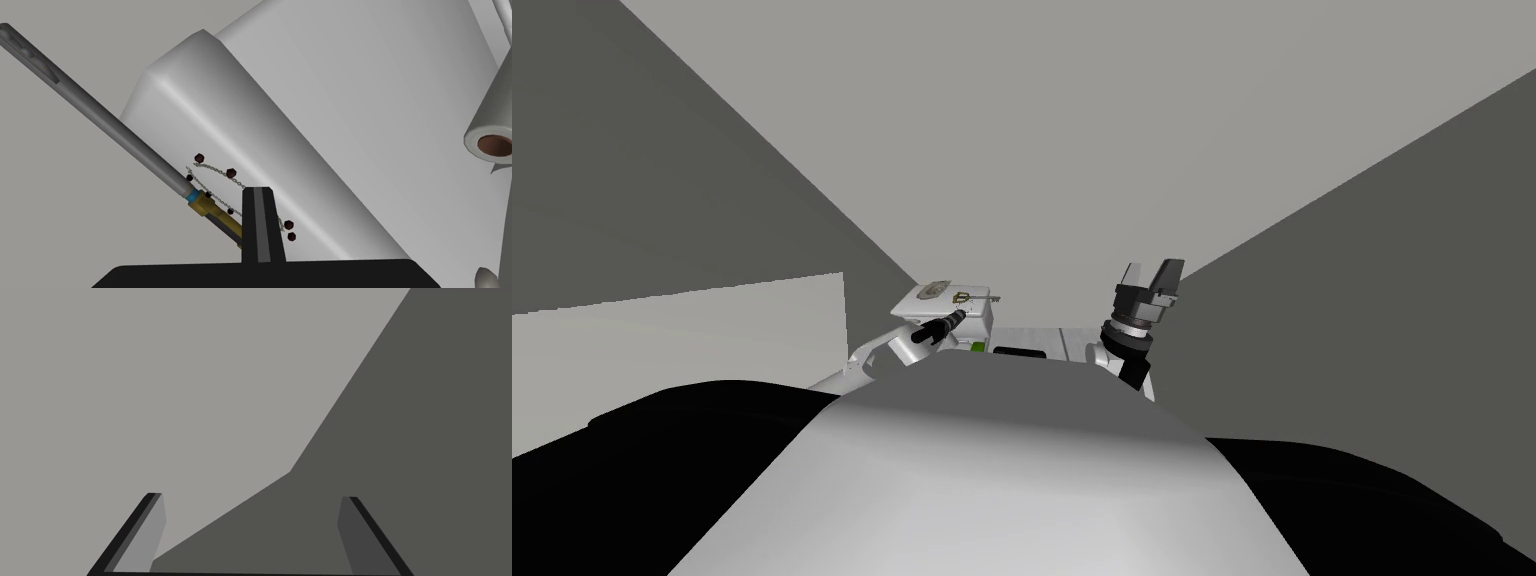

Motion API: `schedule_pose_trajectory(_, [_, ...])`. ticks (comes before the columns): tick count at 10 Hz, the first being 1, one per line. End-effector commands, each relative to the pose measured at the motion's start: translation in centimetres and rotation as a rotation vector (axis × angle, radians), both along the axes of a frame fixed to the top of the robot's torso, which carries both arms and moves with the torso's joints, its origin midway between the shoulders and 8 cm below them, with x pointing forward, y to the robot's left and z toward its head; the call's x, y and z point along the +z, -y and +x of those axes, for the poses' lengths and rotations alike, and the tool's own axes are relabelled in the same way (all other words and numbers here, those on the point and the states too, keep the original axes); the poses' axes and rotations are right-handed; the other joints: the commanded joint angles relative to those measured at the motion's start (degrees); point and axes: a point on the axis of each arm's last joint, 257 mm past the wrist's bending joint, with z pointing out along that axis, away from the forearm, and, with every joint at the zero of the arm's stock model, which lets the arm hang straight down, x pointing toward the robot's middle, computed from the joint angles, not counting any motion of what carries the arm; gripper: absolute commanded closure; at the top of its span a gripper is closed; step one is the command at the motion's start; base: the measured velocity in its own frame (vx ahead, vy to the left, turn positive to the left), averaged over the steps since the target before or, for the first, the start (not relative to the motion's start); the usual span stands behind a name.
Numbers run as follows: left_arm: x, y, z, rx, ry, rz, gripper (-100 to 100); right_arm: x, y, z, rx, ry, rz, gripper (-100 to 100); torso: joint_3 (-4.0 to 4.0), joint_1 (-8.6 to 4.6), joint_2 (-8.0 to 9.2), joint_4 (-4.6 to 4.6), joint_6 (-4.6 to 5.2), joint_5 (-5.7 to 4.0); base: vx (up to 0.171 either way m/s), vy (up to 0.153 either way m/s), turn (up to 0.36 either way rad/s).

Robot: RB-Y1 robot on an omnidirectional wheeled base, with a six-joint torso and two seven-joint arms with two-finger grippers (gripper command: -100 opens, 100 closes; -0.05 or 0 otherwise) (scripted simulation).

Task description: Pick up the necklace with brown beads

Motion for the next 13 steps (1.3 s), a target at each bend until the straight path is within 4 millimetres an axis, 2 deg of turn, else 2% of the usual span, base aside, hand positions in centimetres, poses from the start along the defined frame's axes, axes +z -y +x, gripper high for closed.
schedule_pose_trajectory(1, [0.0, 0.0, 0.0, 0.000, 0.000, 0.000, 100, 0.0, 0.0, 0.0, 0.000, 0.000, 0.000, 0, 0.00, 0.00, 0.00, 0.00, 0.00, 0.00, 0.000, 0.000, 0.000])
schedule_pose_trajectory(3, [0.1, 0.2, 0.8, 0.037, 0.018, -0.047, -100, 0.0, 0.0, 0.0, 0.000, 0.000, 0.000, 0, 0.00, 0.00, 0.00, 0.00, 0.00, 0.00, -0.006, 0.001, 0.054])
schedule_pose_trajectory(13, [0.5, 1.3, 5.2, 0.239, 0.114, -0.327, -100, 0.0, 0.0, 0.0, 0.000, 0.000, 0.000, 0, 0.03, 0.01, 0.06, 0.01, 0.00, 0.00, -0.019, 0.004, 0.084])
